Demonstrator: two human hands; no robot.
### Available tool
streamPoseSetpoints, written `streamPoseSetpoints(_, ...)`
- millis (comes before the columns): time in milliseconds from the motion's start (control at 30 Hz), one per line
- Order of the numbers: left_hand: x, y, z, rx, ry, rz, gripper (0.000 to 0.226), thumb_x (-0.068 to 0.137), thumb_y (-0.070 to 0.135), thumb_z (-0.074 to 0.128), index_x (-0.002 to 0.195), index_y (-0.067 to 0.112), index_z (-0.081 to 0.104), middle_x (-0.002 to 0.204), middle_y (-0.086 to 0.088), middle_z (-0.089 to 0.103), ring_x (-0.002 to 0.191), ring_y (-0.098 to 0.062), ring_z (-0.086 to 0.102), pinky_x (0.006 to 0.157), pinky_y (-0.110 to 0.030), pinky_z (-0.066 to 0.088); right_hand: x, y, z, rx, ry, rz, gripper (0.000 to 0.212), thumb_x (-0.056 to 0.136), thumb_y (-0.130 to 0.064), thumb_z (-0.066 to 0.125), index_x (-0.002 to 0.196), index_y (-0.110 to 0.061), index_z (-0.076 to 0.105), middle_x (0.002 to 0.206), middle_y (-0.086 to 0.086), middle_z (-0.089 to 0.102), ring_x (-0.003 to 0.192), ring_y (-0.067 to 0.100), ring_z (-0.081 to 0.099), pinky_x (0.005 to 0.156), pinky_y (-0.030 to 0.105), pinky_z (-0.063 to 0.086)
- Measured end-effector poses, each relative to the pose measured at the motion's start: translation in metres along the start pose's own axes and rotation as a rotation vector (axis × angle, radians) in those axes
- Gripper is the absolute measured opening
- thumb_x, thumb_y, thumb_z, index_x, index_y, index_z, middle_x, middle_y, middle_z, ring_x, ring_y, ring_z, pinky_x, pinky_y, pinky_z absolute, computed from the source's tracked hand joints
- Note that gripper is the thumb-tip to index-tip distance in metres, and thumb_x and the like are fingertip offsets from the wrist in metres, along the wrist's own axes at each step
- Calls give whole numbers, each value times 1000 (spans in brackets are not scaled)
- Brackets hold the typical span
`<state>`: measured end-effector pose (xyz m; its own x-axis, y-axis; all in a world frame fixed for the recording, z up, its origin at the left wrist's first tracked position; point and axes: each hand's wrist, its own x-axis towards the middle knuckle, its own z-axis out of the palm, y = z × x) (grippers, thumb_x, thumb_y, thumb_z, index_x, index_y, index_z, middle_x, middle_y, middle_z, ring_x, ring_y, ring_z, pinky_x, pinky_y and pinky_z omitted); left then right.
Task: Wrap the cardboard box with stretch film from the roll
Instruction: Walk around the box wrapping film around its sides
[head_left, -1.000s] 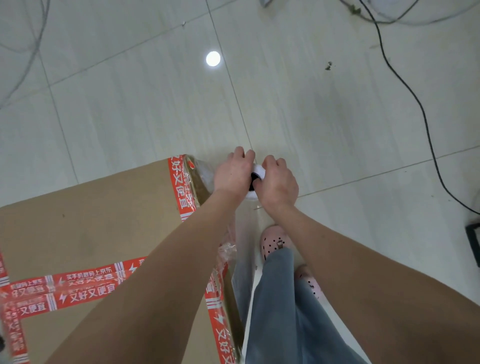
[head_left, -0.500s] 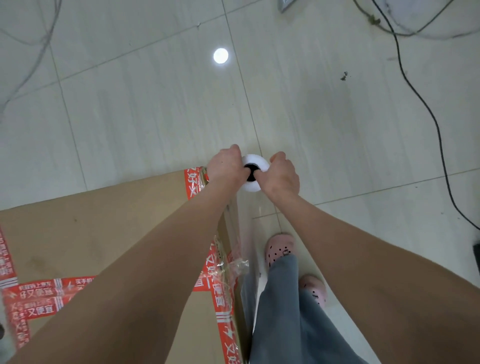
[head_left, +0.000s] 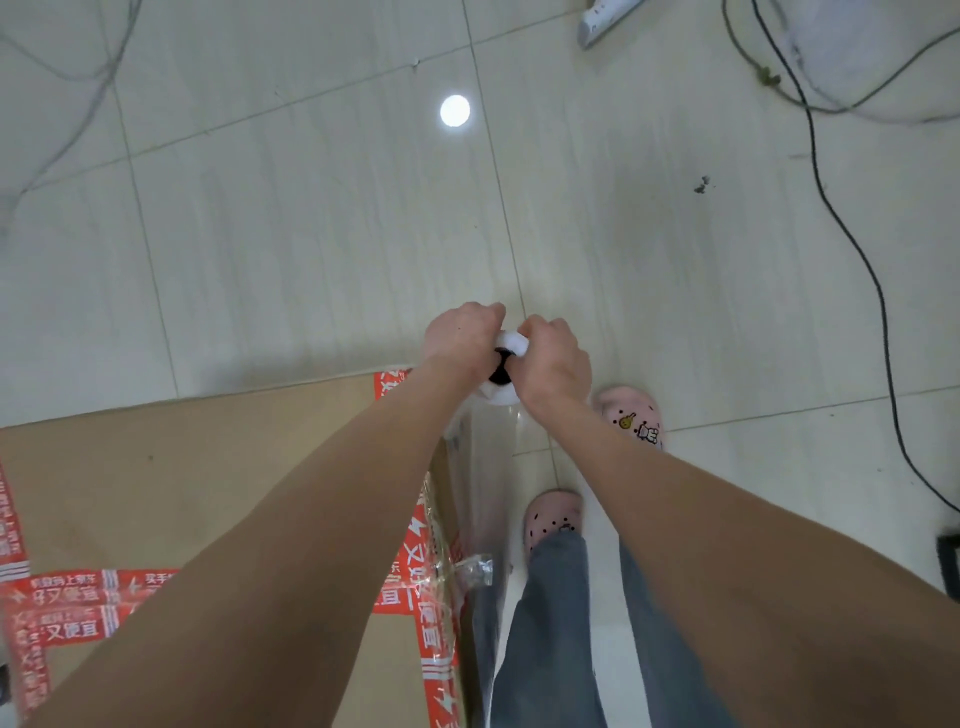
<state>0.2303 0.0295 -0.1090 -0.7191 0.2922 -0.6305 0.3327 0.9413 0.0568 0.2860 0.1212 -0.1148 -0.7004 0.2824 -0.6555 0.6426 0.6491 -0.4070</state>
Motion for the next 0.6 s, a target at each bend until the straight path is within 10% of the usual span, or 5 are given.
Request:
streamPoseSetpoints(200, 6, -28, -11, -141, -1, -233, 20, 80, 30, 60, 82, 18, 44, 74, -1, 44, 70, -25, 47, 57, -29, 34, 17, -30, -9, 26, -14, -247, 32, 83, -7, 49, 113, -17, 57, 113, 6, 53, 95, 29, 55, 66, 31, 34)
streamPoseSetpoints(333, 8, -44, -14, -109, -76, -345, 23, 82, 35, 61, 91, 17, 52, 80, -2, 48, 74, -25, 50, 60, -29, 36, 23, -39, -2, 72, -45, -66, 44, 83, -13, 59, 124, -20, 45, 123, 3, 47, 106, 26, 52, 72, 31, 39)
streamPoseSetpoints(600, 18, -26, -12, -35, 28, 2, 31, 84, 15, 57, 114, 15, 49, 108, -8, 49, 99, -27, 52, 61, -34, 34, 25, -38, 6, 73, -112, 7, 18, 87, -24, 55, 102, -16, 50, 105, 4, 50, 78, 24, 54, 63, 33, 40)
